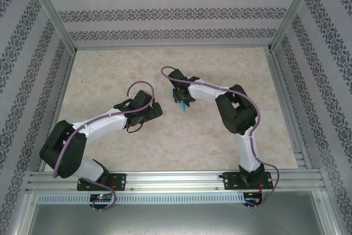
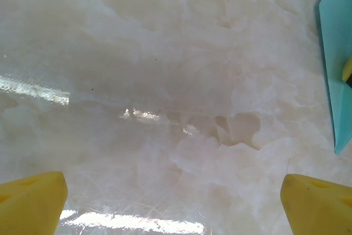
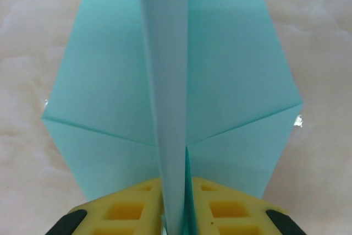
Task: Fold a paper plane with a square sheet of paper (pick it up from the middle)
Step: Move a paper plane to the center of the table, then reset both arms
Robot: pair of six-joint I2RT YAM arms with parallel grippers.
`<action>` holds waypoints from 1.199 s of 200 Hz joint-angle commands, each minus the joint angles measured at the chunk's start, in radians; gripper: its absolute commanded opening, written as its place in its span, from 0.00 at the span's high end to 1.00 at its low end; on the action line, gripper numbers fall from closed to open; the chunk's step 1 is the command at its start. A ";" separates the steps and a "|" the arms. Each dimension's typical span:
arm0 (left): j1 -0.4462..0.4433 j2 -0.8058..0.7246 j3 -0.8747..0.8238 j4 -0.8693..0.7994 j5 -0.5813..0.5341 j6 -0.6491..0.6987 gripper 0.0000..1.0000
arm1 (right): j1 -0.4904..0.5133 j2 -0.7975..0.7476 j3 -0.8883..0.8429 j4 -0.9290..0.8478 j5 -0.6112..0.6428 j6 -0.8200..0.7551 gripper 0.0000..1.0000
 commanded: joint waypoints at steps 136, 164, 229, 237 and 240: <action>0.178 -0.279 0.079 -0.219 -0.333 0.242 0.00 | -0.112 -0.711 -0.203 -0.003 0.243 -0.077 0.02; 0.279 -0.385 -0.009 -0.123 -0.449 0.370 0.00 | -0.241 -0.882 -0.400 0.095 0.364 -0.135 0.02; 0.412 -0.428 -0.308 0.385 -0.494 0.666 0.00 | -0.490 -0.957 -0.831 0.532 0.453 -0.365 0.02; 0.437 -0.422 -0.320 0.419 -0.459 0.682 0.00 | -0.516 -0.928 -0.852 0.571 0.440 -0.371 0.02; 0.447 -0.419 -0.324 0.434 -0.445 0.690 0.00 | -0.526 -0.921 -0.860 0.586 0.433 -0.371 0.02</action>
